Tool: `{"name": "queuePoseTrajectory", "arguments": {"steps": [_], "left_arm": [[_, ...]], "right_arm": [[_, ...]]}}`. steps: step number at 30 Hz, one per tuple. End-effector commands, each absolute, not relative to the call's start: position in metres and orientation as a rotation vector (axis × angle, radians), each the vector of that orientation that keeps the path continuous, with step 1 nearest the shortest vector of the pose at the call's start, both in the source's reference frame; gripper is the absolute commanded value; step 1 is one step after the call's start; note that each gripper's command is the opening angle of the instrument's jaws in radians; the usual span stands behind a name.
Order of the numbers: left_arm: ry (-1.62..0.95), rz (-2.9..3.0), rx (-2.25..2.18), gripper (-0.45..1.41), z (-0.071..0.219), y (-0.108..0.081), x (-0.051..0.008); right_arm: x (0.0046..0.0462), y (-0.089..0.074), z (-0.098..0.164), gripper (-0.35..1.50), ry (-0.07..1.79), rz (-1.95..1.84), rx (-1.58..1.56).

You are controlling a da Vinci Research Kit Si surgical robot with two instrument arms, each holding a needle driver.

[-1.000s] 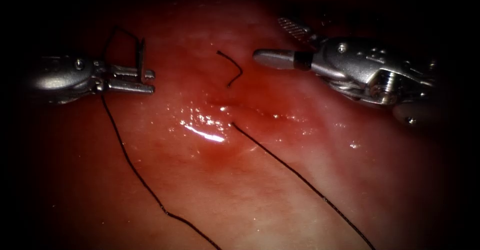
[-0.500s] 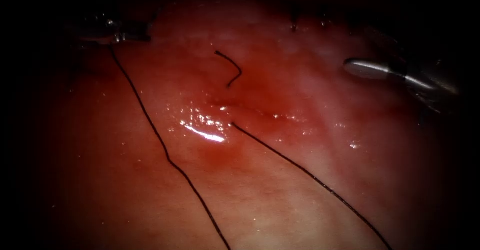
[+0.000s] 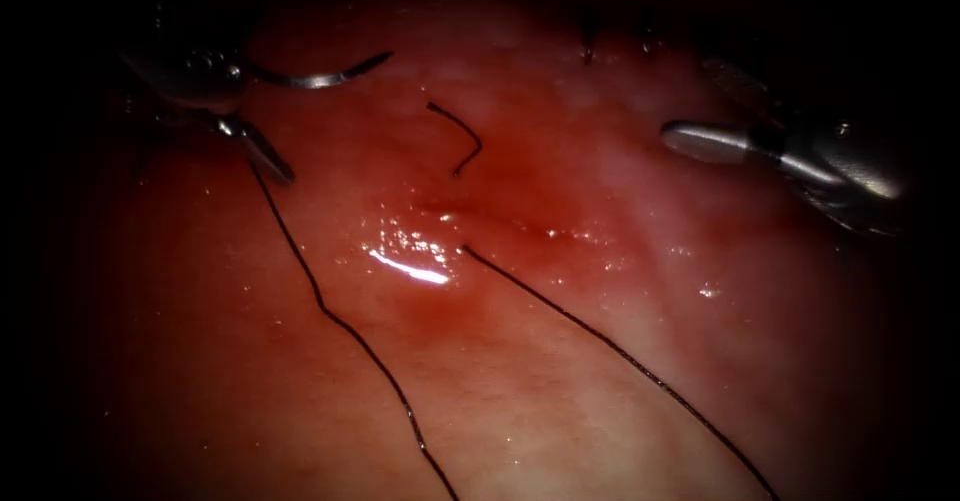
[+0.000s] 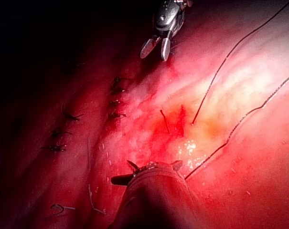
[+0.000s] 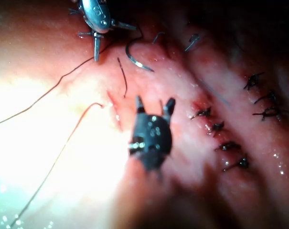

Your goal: Wound Closure

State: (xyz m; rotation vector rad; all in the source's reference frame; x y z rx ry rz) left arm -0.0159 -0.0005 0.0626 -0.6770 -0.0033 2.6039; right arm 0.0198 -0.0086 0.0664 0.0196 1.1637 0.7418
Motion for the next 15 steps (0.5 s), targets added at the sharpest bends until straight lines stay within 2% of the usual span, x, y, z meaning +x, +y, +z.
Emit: {"name": "queuePoseTrajectory", "arguments": {"steps": [1, 3, 4, 5, 7, 15], "left_arm": [[0.011, 2.592, -0.712, 1.36, 0.062, 0.0, -0.0165], [0.056, 2.575, -0.78, 1.31, 0.06, 0.001, -0.0164], [0.091, 2.562, -0.846, 1.13, 0.058, 0.001, -0.0167], [0.091, 2.562, -0.846, 1.13, 0.058, 0.001, -0.0167], [0.12, 2.539, -0.999, 0.95, 0.055, 0.001, -0.0179], [0.104, 2.62, -1.164, 0.84, 0.049, -0.006, -0.0245]], "right_arm": [[0.0206, -0.009, 0.067, 1.29, 1.166, 0.738, 0.022], [0.0206, -0.009, 0.067, 1.28, 1.163, 0.736, 0.022], [0.0206, -0.009, 0.067, 1.28, 1.163, 0.736, 0.021], [0.0206, -0.009, 0.067, 1.28, 1.163, 0.736, 0.021], [0.0206, -0.008, 0.067, 1.28, 1.163, 0.737, 0.021], [0.0204, -0.008, 0.068, 1.26, 1.164, 0.733, 0.018]]}}
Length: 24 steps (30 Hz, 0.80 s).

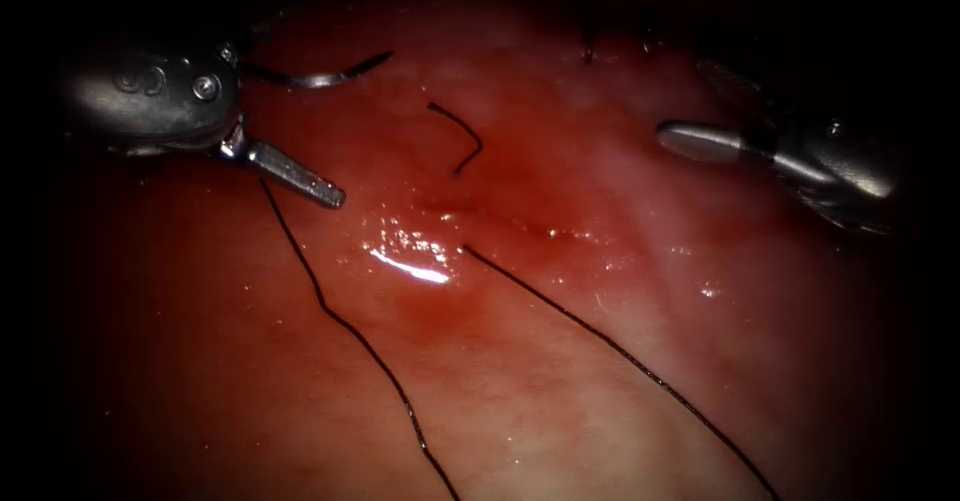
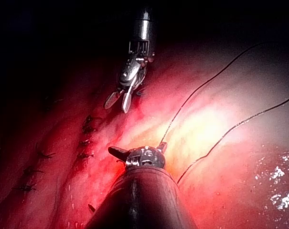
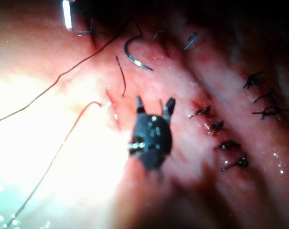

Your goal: Wound Closure

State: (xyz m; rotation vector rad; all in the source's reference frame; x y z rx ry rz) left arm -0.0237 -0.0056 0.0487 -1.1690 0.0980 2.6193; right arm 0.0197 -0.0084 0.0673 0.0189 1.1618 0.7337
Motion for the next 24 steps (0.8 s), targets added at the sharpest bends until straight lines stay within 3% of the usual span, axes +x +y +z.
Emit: {"name": "queuePoseTrajectory", "arguments": {"steps": [1, 5, 15, 24], "left_arm": [[0.121, 2.64, -1.17, 0.83, 0.049, -0.006, -0.0253], [0.269, 2.786, -1.136, 0.73, 0.048, -0.009, -0.0289], [0.588, 3.014, -1.016, 0.69, 0.052, -0.015, -0.0375], [0.758, 3.134, -0.961, 0.59, 0.056, -0.018, -0.042]], "right_arm": [[0.0204, -0.008, 0.068, 1.26, 1.164, 0.732, 0.017], [0.0205, -0.009, 0.068, 1.26, 1.157, 0.727, 0.016], [0.0214, -0.009, 0.069, 1.26, 1.154, 0.715, 0.017], [0.0214, -0.009, 0.069, 1.26, 1.156, 0.713, 0.019]]}}
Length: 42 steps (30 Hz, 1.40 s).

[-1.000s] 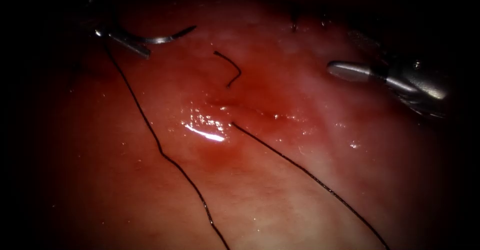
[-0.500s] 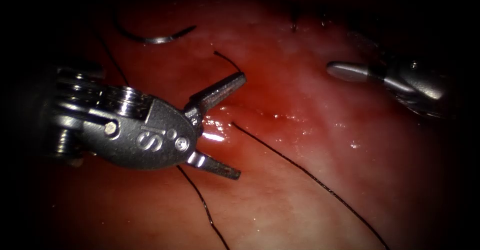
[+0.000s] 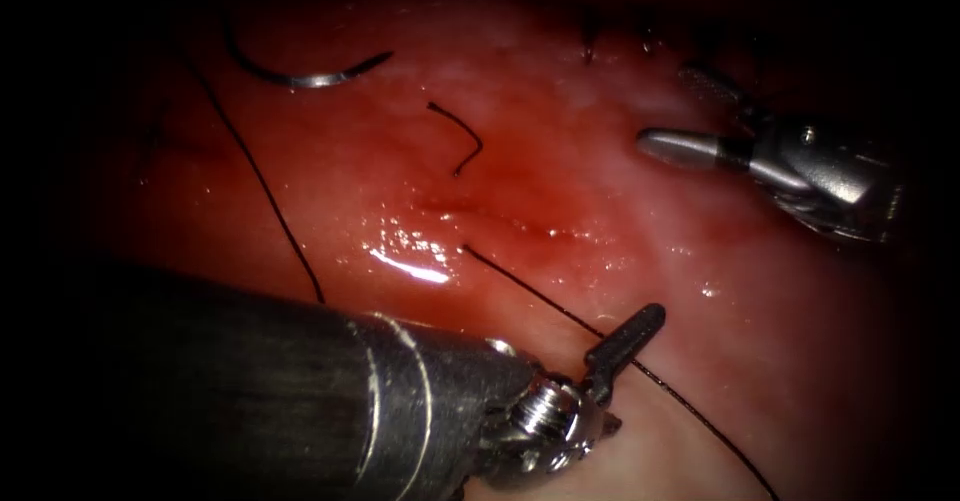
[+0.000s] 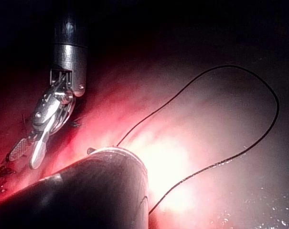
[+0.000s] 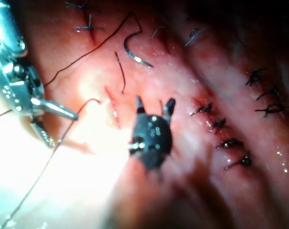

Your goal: Wound Closure

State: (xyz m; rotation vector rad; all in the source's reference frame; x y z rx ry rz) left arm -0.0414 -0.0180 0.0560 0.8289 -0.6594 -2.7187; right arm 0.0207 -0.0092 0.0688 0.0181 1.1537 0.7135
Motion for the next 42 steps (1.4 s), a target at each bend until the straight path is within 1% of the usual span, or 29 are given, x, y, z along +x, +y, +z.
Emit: {"name": "queuePoseTrajectory", "arguments": {"steps": [1, 4, 13, 18, 20, 21, 22, 24, 30, 35, 37, 39, 41, 42], "left_arm": [[-0.658, -2.711, 0.844, 0.58, 0.0568, -0.0184, -0.0424], [-0.662, -2.681, 0.854, 0.53, 0.0575, -0.0189, -0.0433], [-0.653, -2.612, 0.928, 0.53, 0.0583, -0.0194, -0.0446], [-0.642, -2.587, 0.962, 0.44, 0.0581, -0.0195, -0.0451], [-0.643, -2.576, 0.972, 0.31, 0.058, -0.0196, -0.0454], [-0.645, -2.571, 0.977, 0.17, 0.058, -0.0196, -0.0455], [-0.642, -2.564, 0.986, 0.01, 0.058, -0.0196, -0.0456], [-0.637, -2.55, 0.999, -0.43, 0.0578, -0.0198, -0.0457], [-0.59, -2.483, 1.105, -0.45, 0.057, -0.02, -0.0457], [-0.514, -2.44, 1.24, -0.45, 0.0562, -0.0191, -0.0442], [-0.469, -2.416, 1.306, -0.45, 0.0557, -0.0186, -0.0433], [-0.348, -2.36, 1.426, -0.45, 0.0547, -0.0177, -0.0417], [-0.271, -2.311, 1.487, -0.45, 0.0542, -0.0174, -0.0407], [-0.204, -2.252, 1.547, -0.45, 0.0537, -0.0172, -0.0395]], "right_arm": [[0.0214, -0.0092, 0.0692, 1.26, 1.156, 0.713, 0.019], [0.0214, -0.0092, 0.0692, 1.26, 1.156, 0.713, 0.018], [0.0215, -0.0093, 0.0695, 1.26, 1.158, 0.71, 0.017], [0.0216, -0.0094, 0.0697, 1.26, 1.159, 0.708, 0.017], [0.0217, -0.0094, 0.0697, 1.26, 1.157, 0.707, 0.017], [0.0218, -0.0094, 0.0698, 1.26, 1.157, 0.707, 0.017], [0.0219, -0.0095, 0.0698, 1.26, 1.158, 0.705, 0.018], [0.022, -0.0095, 0.0698, 1.26, 1.156, 0.705, 0.019], [0.0219, -0.0096, 0.0698, 1.26, 1.154, 0.703, 0.02], [0.0217, -0.0099, 0.0697, 1.26, 1.142, 0.689, 0.037], [0.0217, -0.0101, 0.0696, 1.21, 1.137, 0.667, 0.067], [0.022, -0.0106, 0.0694, 1.18, 1.142, 0.598, 0.11], [0.0225, -0.0109, 0.0693, 1.18, 1.176, 0.522, 0.123], [0.0232, -0.0112, 0.0691, 1.18, 1.214, 0.428, 0.124]]}}
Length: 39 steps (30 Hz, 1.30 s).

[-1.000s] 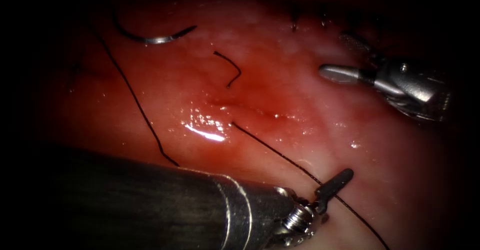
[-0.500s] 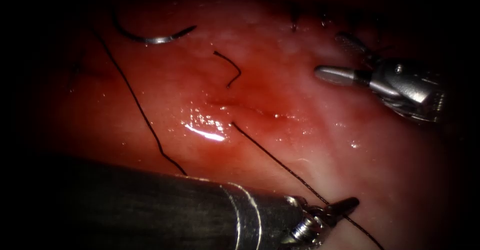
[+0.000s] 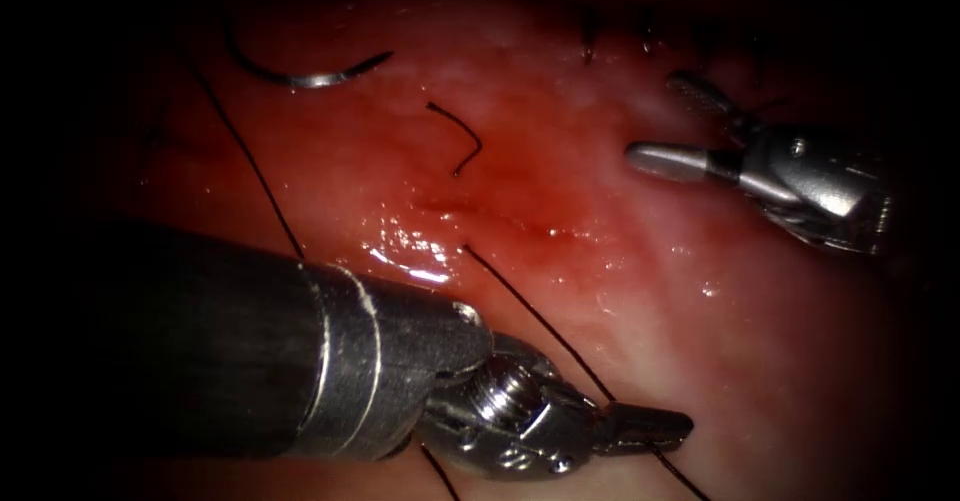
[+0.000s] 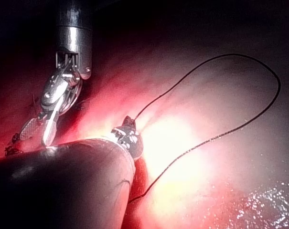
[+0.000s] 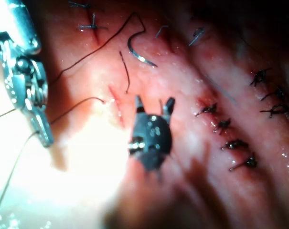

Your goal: Wound Closure

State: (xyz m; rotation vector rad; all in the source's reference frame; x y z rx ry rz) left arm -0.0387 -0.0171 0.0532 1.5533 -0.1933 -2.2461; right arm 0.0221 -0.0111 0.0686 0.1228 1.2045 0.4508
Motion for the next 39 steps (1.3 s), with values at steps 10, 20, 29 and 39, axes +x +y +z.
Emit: {"name": "queuePoseTrajectory", "arguments": {"steps": [10, 20, 29, 39], "left_arm": [[-0.023, -2.096, 1.697, -0.45, 0.052, -0.015, -0.0346], [-0.061, -2.134, 1.675, -0.45, 0.052, -0.013, -0.0318], [-0.051, -2.16, 1.675, -0.45, 0.052, -0.012, -0.0314], [-0.041, -2.176, 1.678, -0.45, 0.052, -0.013, -0.0315]], "right_arm": [[0.0282, -0.015, 0.068, 1.09, 1.351, 0.012, 0.124], [0.0321, -0.017, 0.066, 1.13, 1.385, -0.174, 0.041], [0.0333, -0.017, 0.066, 1.14, 1.347, -0.19, -0.022], [0.0346, -0.017, 0.065, 0.24, 1.365, -0.18, -0.092]]}}
